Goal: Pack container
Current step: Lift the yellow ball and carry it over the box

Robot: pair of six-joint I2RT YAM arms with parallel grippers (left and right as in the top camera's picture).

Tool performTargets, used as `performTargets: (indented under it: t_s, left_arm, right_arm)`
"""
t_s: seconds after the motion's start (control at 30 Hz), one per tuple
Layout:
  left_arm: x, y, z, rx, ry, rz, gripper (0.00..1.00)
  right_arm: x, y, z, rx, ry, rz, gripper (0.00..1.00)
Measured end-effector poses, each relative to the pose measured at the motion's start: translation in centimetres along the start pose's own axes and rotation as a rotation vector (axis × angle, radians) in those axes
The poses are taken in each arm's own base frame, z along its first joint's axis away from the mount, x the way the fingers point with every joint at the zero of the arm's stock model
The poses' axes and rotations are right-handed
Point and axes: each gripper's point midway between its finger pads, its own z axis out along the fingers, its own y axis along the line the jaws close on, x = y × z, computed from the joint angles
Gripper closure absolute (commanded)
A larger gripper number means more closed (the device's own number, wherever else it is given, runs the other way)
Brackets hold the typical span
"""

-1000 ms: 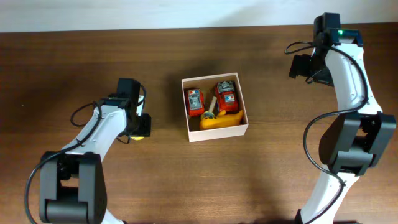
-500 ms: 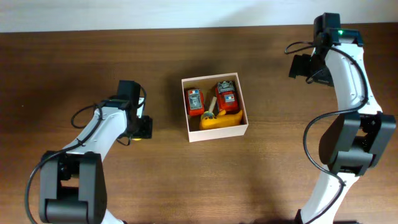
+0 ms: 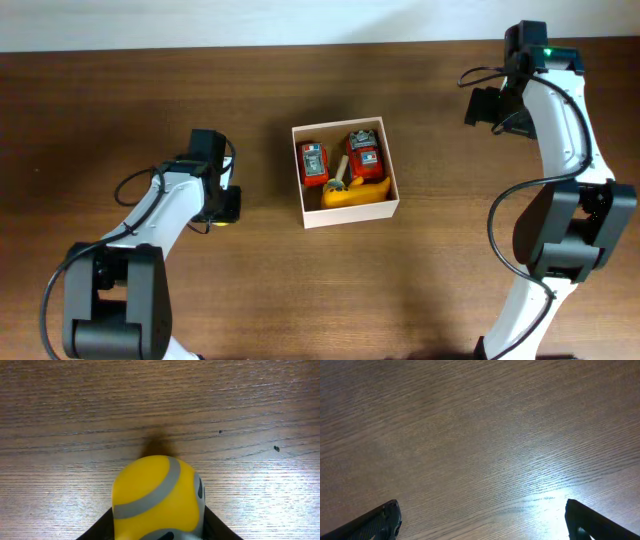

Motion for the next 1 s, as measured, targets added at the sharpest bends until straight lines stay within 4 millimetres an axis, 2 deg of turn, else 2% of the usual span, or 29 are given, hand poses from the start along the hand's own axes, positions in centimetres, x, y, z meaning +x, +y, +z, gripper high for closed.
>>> performTargets:
  t_s: [0.17, 0.27, 0.37, 0.63, 0.73, 0.83, 1.0]
  left_arm:
    - [0.5, 0.0, -0.2, -0.002, 0.024, 0.002, 0.69]
    - [0.4, 0.1, -1.2, -0.002, 0.048, 0.003, 0.69]
    - [-1.3, 0.1, -3.4, -0.001, 0.027, 0.002, 0.69]
    - [-6.6, -0.6, -11.5, 0.033, -0.098, 0.009, 0.69]
    - [-7.9, -2.3, -13.5, 0.075, -0.147, 0.049, 0.68]
    - [-8.4, -4.8, -14.8, 0.122, -0.181, 0.106, 0.67]
    - [-7.3, -10.4, -15.6, 0.212, -0.182, 0.258, 0.67]
  right_arm:
    - [0.0, 0.0, 0.0, 0.0, 0.0, 0.0, 0.01]
    - [0.0, 0.0, 0.0, 0.0, 0.0, 0.0, 0.01]
    - [0.0, 0.0, 0.0, 0.0, 0.0, -0.001, 0.01]
    - [0.0, 0.0, 0.0, 0.0, 0.0, 0.0, 0.01]
    - [0.0, 0.0, 0.0, 0.0, 0.0, 0.0, 0.01]
    - [0.0, 0.0, 0.0, 0.0, 0.0, -0.001, 0.01]
    - [0.0, 0.0, 0.0, 0.0, 0.0, 0.0, 0.01]
